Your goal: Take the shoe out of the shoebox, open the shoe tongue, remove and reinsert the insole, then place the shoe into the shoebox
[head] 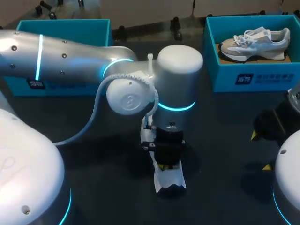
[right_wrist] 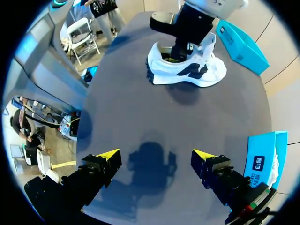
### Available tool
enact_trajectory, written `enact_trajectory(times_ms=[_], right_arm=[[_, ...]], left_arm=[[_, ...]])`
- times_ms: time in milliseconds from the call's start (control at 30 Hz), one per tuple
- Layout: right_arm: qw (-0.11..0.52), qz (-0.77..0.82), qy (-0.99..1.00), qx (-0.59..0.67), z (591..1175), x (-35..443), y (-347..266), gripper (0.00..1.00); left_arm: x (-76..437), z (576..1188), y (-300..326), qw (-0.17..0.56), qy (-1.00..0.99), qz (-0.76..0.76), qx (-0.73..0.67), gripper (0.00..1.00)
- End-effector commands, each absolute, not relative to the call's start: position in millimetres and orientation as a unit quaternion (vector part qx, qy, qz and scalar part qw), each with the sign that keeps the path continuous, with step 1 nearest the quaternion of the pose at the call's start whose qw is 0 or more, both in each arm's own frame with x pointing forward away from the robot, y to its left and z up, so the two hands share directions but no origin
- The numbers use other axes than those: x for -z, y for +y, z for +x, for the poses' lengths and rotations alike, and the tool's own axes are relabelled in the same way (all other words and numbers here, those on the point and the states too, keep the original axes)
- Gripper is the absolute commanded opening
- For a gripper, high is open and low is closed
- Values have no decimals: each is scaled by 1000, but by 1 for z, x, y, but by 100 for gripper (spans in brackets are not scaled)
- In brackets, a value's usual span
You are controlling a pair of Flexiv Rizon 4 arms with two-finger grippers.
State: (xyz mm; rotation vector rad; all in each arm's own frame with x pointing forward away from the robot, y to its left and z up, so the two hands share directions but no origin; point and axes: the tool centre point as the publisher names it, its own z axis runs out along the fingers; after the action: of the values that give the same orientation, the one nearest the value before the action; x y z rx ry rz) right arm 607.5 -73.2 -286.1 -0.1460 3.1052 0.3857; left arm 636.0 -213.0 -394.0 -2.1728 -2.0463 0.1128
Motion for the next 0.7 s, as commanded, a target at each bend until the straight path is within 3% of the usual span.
enact_trajectory(times_ms=[33, 333, 700], right_arm=[[7, -46, 991, -123, 605, 286, -74, 100], [7, -46, 991, -123, 605, 286, -74, 100], [7, -46, 991, -123, 605, 286, -74, 100]], left_arm=[[395, 633, -210, 35, -703, -709, -54, 0], [359, 630, -217, 45, -694, -716, -67, 0], [383, 626, -209, 81, -683, -726, -14, 0]])
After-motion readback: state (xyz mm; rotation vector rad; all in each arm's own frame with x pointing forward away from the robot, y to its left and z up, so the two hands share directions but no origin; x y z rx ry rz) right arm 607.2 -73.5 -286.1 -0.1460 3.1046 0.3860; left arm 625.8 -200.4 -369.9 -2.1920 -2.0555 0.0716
